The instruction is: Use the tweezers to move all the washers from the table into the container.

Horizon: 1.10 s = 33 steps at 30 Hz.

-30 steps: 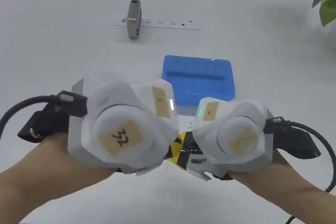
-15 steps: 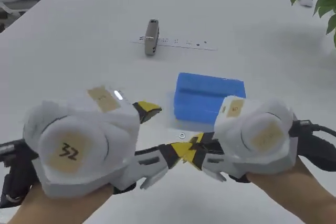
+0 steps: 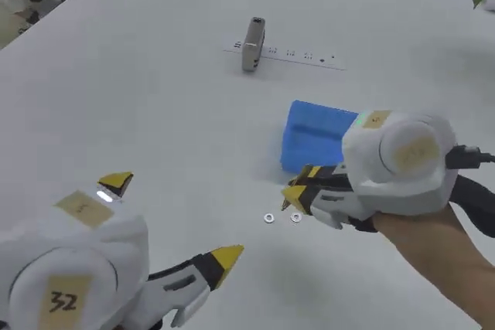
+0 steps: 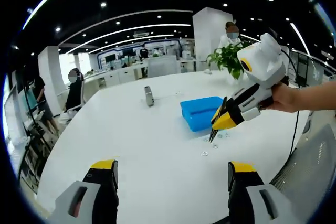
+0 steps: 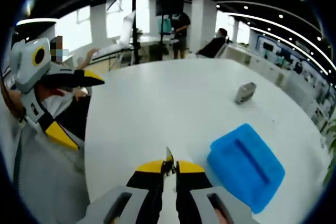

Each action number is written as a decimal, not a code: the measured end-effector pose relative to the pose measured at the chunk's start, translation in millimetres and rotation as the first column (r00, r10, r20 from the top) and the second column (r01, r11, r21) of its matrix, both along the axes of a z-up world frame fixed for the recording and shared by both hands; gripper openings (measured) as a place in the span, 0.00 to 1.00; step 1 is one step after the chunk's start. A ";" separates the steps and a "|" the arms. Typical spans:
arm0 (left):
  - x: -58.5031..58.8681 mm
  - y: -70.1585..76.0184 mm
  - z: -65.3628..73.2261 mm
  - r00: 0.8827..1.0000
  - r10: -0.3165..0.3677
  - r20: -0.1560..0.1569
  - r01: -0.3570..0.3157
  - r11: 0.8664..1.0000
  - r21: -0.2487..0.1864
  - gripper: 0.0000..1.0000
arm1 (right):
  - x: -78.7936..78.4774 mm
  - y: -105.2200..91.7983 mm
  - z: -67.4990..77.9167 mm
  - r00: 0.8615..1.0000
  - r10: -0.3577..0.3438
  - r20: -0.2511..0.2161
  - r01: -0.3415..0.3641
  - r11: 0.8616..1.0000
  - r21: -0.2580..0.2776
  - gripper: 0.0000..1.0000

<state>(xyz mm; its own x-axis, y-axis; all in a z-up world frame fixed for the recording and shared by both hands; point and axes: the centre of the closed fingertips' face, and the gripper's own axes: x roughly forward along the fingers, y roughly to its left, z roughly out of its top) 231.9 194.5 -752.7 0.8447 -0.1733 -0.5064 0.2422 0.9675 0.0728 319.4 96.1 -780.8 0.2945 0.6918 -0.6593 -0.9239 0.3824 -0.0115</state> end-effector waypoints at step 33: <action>-5.9 13.1 -26.0 0.998 0.058 -0.015 -0.057 0.996 0.067 0.82 | 21.9 12.2 -19.3 0.992 -0.069 -0.106 0.074 0.996 0.047 0.04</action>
